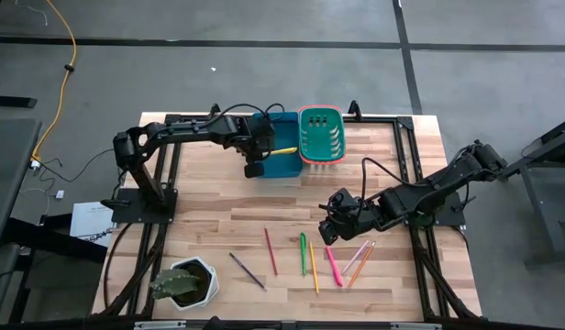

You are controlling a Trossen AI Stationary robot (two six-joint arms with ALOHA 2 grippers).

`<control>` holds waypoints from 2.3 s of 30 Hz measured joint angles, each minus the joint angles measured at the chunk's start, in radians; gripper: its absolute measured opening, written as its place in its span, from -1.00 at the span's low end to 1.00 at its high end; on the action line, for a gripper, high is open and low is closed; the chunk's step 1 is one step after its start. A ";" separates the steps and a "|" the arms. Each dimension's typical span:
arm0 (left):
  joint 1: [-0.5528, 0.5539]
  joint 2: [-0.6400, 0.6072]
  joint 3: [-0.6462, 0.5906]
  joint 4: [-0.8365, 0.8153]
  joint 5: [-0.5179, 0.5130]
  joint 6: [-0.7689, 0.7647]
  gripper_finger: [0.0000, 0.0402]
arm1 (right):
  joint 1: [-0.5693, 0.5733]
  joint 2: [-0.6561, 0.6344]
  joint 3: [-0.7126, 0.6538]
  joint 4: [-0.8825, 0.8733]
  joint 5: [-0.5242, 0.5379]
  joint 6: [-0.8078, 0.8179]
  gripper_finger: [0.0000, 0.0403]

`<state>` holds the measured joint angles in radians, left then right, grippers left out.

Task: Sort pens & pencils
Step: Put the yellow pen into the blue bin, then put the pink pen into the blue bin

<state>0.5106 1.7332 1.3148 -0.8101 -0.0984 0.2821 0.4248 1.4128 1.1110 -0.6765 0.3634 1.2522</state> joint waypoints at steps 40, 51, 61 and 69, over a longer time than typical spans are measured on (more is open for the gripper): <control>-0.116 -0.001 0.000 -0.039 0.193 0.160 -0.75 | 0.001 0.000 0.000 0.000 0.000 -0.023 -0.35; -0.266 -0.001 0.000 -0.068 0.222 0.226 -0.75 | 0.001 0.000 0.000 0.000 0.000 -0.023 -0.35; -0.404 -0.001 0.000 -0.084 0.221 0.222 -0.75 | 0.001 0.000 0.000 0.000 -0.002 -0.023 -0.35; -0.495 -0.004 0.000 -0.085 0.210 0.157 -0.75 | 0.001 0.000 0.000 0.000 -0.040 -0.021 -0.35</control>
<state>0.0152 1.7290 1.3148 -0.8949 0.1112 0.4393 0.4259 1.4128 1.1110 -0.6762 0.3234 1.2311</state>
